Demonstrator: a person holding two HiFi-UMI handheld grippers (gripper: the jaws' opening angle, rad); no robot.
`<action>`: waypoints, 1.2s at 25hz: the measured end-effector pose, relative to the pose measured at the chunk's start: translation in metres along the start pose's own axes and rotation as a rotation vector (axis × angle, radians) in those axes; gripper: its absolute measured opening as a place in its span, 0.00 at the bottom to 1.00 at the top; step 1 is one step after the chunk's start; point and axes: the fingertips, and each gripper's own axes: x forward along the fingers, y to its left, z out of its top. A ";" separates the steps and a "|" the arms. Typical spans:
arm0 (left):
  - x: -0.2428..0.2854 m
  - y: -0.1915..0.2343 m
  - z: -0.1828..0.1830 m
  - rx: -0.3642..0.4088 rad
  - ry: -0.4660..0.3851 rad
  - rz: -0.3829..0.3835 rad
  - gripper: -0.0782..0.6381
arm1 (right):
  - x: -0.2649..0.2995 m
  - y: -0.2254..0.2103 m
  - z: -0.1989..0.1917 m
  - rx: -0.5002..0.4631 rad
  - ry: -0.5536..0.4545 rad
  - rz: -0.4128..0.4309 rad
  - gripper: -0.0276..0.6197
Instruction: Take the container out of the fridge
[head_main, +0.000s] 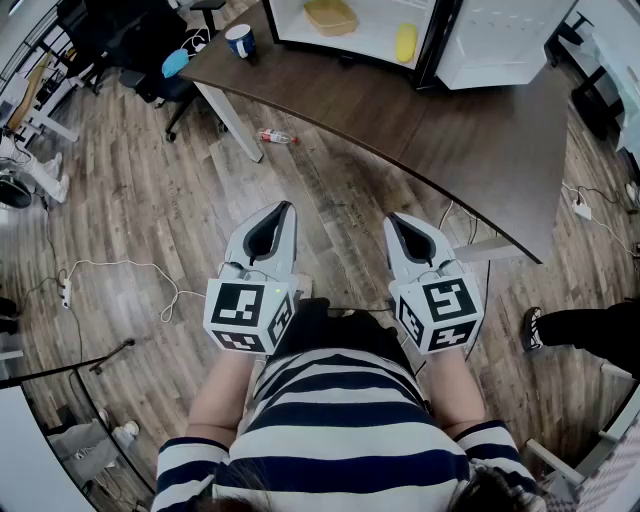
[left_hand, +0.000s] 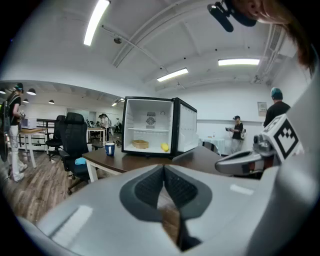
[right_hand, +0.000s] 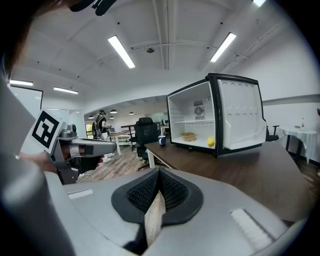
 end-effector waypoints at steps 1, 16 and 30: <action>-0.001 0.001 0.000 0.000 0.001 0.003 0.11 | 0.000 0.001 0.000 0.000 -0.001 0.001 0.04; 0.011 0.044 0.005 -0.014 0.010 -0.021 0.11 | 0.033 0.015 0.013 0.008 0.028 -0.034 0.04; 0.039 0.104 -0.003 -0.020 0.050 -0.070 0.11 | 0.100 0.045 0.027 -0.021 0.085 -0.002 0.04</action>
